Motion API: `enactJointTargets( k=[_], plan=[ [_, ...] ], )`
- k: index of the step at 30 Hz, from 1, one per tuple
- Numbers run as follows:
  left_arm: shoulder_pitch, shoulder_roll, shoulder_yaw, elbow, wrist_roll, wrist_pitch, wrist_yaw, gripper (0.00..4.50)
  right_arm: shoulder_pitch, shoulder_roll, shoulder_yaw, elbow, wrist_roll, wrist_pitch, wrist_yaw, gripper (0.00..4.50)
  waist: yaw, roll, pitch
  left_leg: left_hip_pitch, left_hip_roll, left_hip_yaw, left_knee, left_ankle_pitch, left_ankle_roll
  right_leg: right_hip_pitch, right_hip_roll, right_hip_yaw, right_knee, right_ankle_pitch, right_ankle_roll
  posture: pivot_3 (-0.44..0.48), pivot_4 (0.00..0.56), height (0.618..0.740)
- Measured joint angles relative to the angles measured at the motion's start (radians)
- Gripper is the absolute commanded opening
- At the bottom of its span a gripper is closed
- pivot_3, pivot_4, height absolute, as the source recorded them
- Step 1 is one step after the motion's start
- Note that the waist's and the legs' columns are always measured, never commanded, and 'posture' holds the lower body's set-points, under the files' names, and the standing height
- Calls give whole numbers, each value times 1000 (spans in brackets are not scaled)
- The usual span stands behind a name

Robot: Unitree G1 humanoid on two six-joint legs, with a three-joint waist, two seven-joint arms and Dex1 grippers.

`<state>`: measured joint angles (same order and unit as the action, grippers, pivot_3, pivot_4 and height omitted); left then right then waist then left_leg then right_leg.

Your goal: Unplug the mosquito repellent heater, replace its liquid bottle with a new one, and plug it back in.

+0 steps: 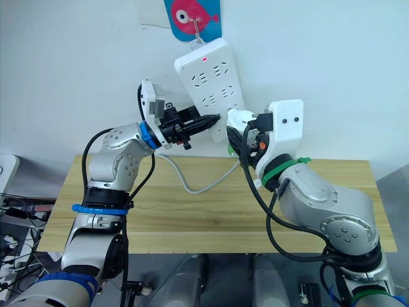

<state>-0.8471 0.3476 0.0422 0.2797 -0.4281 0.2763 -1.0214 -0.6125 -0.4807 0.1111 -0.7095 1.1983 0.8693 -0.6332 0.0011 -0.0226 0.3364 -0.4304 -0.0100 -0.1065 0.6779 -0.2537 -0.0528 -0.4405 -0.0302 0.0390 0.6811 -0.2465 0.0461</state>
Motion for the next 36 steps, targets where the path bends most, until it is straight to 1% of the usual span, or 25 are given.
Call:
enactJointTargets(
  k=[8,12,16,23,29,36],
  plan=[
    [0,2,5,3,16,-3,2,1296,-1,49,-3,33,-106,33,87,2901,-3,-1,-3,0,1,0,0,0,1,0,1,0,1,0,0,98,271,740],
    [1,4,10,4,19,-1,3,1296,-11,63,-15,50,-130,53,127,2901,-4,-1,-4,1,1,0,0,1,1,-1,1,0,2,1,-1,97,268,740],
    [2,5,16,6,21,0,5,1296,-27,80,-22,63,-152,78,148,2901,-5,-1,-4,1,1,0,0,1,2,-1,1,0,4,1,-2,95,268,740],
    [4,4,35,8,34,8,7,1296,-30,147,-7,75,-251,91,178,2901,-9,-1,-4,4,1,0,0,4,1,-1,2,1,10,1,-2,100,266,740],
    [6,-3,44,8,37,23,10,1296,-32,195,11,86,-357,91,217,2901,-10,-1,-4,5,1,0,0,5,-1,-1,5,1,11,3,-5,100,266,740],
    [9,-2,52,7,37,29,10,1296,-32,239,1,96,-414,93,264,2901,-10,-1,-5,5,1,0,0,6,-1,-1,6,1,12,3,-6,105,259,740]
  ],
)
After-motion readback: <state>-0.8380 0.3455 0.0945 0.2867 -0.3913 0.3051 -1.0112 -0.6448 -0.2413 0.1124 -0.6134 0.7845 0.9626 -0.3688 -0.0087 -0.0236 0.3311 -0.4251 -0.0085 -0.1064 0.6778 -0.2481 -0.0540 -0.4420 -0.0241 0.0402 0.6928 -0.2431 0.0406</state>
